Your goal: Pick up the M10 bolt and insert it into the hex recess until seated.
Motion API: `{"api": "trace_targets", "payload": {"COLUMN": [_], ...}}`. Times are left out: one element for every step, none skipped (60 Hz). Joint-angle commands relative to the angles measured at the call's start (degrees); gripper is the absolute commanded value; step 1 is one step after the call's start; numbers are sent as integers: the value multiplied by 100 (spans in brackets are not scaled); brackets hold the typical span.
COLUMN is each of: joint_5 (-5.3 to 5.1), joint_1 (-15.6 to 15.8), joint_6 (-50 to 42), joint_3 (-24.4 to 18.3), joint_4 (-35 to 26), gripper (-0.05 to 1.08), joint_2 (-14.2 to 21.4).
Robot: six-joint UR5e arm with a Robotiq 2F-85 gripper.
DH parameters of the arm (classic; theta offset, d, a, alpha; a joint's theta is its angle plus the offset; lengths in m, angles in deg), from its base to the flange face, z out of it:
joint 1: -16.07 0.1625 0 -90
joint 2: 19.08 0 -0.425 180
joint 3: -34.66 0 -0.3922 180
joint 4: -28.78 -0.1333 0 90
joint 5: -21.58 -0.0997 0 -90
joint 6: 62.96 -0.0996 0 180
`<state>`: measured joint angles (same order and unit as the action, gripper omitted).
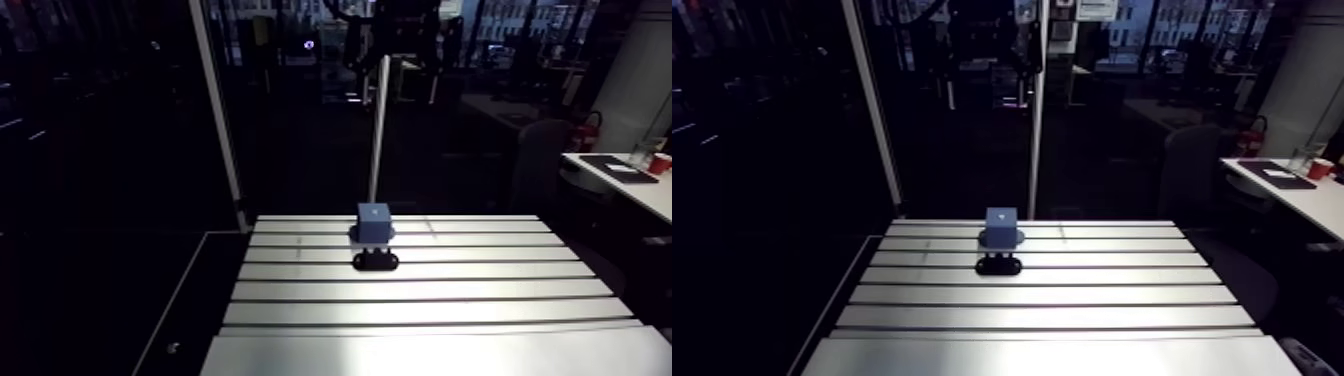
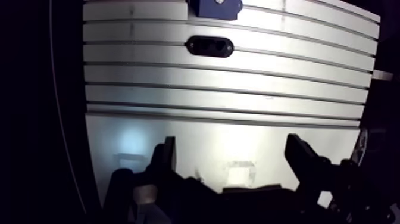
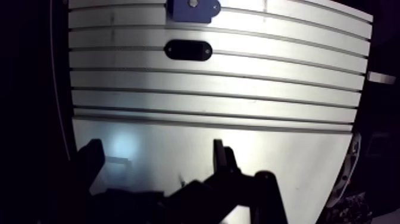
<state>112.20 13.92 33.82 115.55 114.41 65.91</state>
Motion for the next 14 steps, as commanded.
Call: {"api": "trace_targets", "payload": {"joint_5": [-5, -5, -5, -5, -5, -5, -5, -5, -5, -5, -5, -12, -12, -28], "joint_1": [4, 4, 4, 4, 4, 4, 4, 4, 4, 4, 4, 4, 4, 4], "joint_6": [-6, -6, -6, -6, -6, -6, -6, -6, -6, -6, -6, -6, -6, -6], "joint_3": [28, 20, 19, 19, 19, 19, 19, 19, 19, 19, 19, 19, 19, 27], "joint_4": [2, 2, -6, -6, -6, 0, 0, 1, 1, 2, 2, 2, 2, 2], "gripper": [1, 1, 1, 1, 1, 1, 1, 1, 1, 1, 1, 1, 1, 1], "joint_2": [31, 31, 31, 31, 31, 31, 31, 31, 31, 31, 31, 31, 31, 31]}}
